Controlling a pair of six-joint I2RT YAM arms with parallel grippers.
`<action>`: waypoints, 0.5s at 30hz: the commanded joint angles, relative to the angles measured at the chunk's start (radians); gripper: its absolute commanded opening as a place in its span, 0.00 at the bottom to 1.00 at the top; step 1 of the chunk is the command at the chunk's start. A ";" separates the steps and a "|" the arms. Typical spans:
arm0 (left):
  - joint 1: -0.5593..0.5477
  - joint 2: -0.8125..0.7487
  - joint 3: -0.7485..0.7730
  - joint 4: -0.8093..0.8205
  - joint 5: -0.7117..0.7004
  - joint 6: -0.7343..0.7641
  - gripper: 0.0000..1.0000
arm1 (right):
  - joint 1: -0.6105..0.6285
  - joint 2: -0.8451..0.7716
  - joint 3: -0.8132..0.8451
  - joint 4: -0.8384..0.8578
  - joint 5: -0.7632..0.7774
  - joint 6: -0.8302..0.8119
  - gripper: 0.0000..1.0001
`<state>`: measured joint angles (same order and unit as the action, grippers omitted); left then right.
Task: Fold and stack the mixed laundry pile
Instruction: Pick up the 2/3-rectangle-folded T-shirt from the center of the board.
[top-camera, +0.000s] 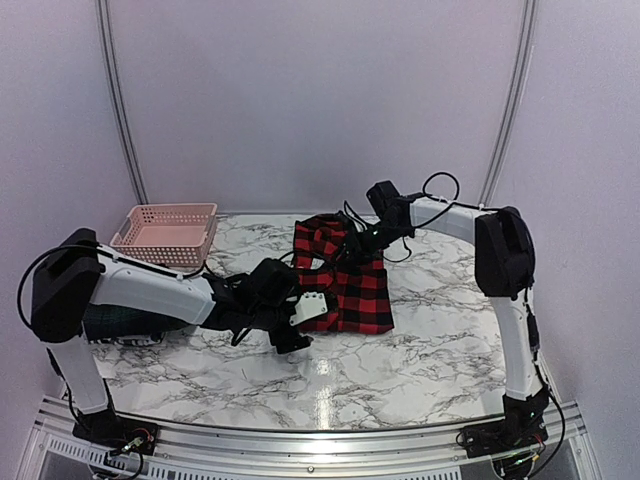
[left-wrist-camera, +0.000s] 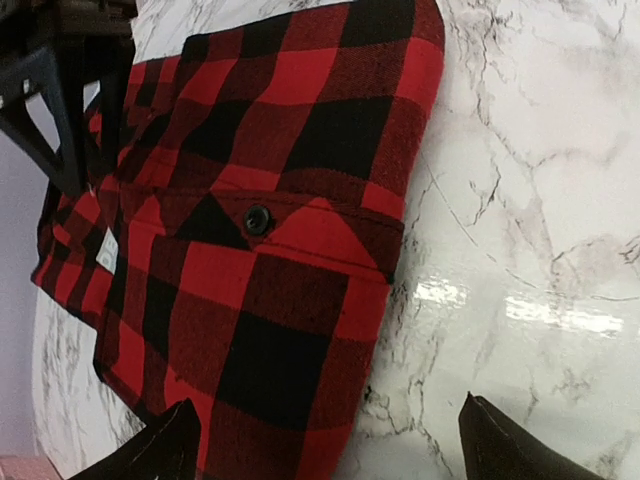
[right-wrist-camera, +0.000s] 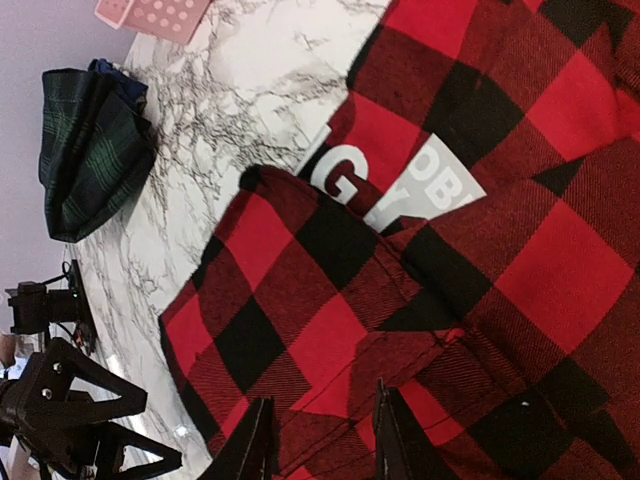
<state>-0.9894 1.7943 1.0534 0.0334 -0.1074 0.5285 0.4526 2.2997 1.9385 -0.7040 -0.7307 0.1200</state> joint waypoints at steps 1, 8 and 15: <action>-0.030 0.100 0.041 0.112 -0.114 0.148 0.90 | -0.012 0.081 0.042 0.034 -0.015 0.011 0.28; -0.050 0.212 0.107 0.151 -0.168 0.233 0.77 | -0.009 0.181 0.073 0.041 0.003 0.026 0.25; -0.071 0.255 0.175 0.148 -0.215 0.233 0.41 | 0.007 0.184 -0.003 0.002 0.037 -0.039 0.23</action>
<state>-1.0431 2.0499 1.2053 0.1722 -0.2893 0.7444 0.4450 2.4561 1.9816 -0.6739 -0.7464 0.1226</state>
